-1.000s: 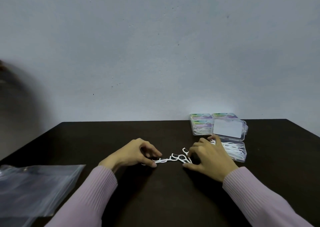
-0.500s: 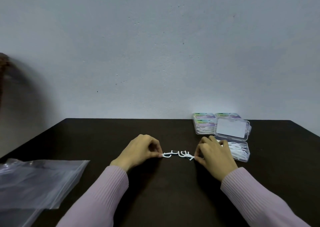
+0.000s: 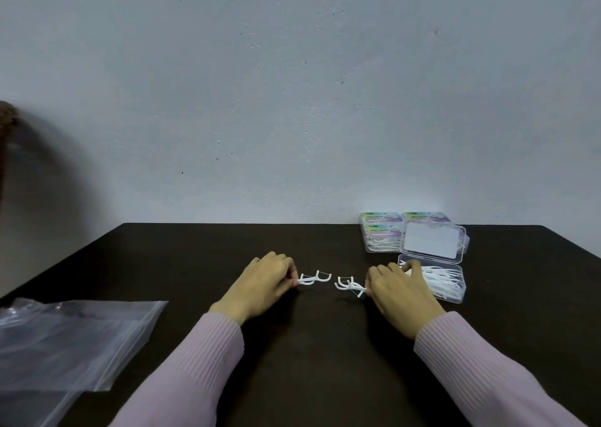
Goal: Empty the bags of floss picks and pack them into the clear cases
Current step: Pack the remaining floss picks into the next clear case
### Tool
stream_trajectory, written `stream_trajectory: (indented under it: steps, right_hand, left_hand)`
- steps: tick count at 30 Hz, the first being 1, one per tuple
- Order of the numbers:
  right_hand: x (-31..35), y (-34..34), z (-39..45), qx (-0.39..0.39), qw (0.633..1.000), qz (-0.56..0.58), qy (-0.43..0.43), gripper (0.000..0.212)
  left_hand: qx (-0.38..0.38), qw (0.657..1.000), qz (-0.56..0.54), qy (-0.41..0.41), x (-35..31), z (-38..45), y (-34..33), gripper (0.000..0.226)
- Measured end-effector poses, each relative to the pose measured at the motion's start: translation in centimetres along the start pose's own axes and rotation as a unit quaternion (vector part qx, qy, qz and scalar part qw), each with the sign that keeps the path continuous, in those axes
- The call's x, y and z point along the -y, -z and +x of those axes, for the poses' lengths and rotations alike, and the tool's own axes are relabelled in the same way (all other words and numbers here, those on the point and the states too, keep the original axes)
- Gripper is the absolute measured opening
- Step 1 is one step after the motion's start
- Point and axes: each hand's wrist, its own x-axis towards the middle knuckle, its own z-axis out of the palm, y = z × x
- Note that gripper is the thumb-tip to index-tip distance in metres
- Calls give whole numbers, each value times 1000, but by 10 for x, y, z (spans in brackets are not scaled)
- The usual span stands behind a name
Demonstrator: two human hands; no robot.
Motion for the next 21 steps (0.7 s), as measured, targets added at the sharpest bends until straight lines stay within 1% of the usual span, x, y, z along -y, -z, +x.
stream_trajectory:
  steps: [3,6,10,12,14,17,21]
  right_hand:
    - [-2,0,1,-16,1000,26,2,16]
    - [-4,0,1,-31,998,47,5,19]
    - [-9,3,2,-73,995,62,-7,18]
    - [-15,6,3,-95,993,70,-29,19]
    - [-24,9,3,-115,989,75,-58,20]
    - [-42,13,1,-129,983,82,-102,18]
    - [-66,16,-1,-129,971,140,-147,15]
  left_hand:
    - [-19,1000,-19,2,0,-1,-2,6]
    - [-53,998,-33,-5,-3,-2,-4,6]
    - [-138,987,-88,-5,-10,-1,-5,4]
    - [-185,975,-124,-1,-16,2,-9,1]
    - [-218,962,-162,-5,-23,6,-13,2]
    - [-225,957,-183,-22,-42,15,-19,3]
    - [-220,955,-195,-41,-68,32,-32,5]
